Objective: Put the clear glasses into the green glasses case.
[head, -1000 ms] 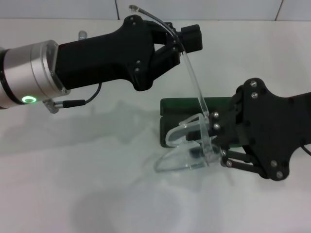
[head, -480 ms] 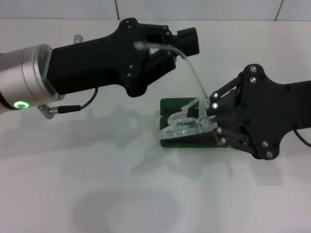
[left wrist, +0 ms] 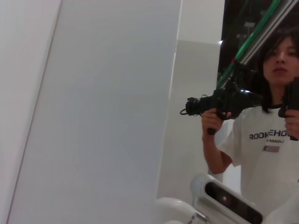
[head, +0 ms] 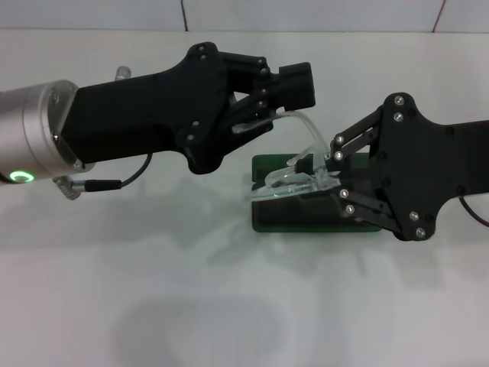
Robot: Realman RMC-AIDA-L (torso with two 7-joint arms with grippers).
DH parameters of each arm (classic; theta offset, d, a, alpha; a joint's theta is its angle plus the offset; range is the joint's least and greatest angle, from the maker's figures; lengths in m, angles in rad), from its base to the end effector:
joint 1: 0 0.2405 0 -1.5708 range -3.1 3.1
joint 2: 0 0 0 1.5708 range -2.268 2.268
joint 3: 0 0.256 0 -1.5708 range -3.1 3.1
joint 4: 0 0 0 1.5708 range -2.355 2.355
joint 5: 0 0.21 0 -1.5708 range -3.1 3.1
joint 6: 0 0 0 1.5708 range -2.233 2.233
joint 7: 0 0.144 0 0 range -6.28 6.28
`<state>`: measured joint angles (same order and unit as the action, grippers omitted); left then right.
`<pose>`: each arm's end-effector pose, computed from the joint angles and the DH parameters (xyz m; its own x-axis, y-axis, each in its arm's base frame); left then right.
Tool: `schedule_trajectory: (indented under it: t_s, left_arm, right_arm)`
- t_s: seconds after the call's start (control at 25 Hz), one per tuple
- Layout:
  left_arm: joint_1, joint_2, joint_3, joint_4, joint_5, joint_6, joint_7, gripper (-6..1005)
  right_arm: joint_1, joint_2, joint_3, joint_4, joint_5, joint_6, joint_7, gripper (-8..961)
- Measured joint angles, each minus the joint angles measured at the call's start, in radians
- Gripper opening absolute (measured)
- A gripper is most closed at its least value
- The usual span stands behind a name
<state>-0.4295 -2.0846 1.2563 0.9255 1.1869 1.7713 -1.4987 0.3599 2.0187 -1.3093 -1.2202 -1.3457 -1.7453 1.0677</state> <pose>-0.1376 0.2923 0.0211 0.5290 0.1455 0.8361 0.0659 -0.9893 0.1304 0.1343 0.2793 0.0376 0.6282 0.4771 -0.6146 0.4004 -0.8755 -0.2704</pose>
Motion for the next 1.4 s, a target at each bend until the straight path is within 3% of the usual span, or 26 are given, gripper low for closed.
schedule_trajectory:
  t_s: [1.4]
  left_arm:
    - [0.008, -0.001, 0.028, -0.001, 0.002, 0.046, -0.021, 53]
  right_arm:
    - [-0.009, 0.004, 0.008, 0.018, 0.016, -0.003, -0.013, 135]
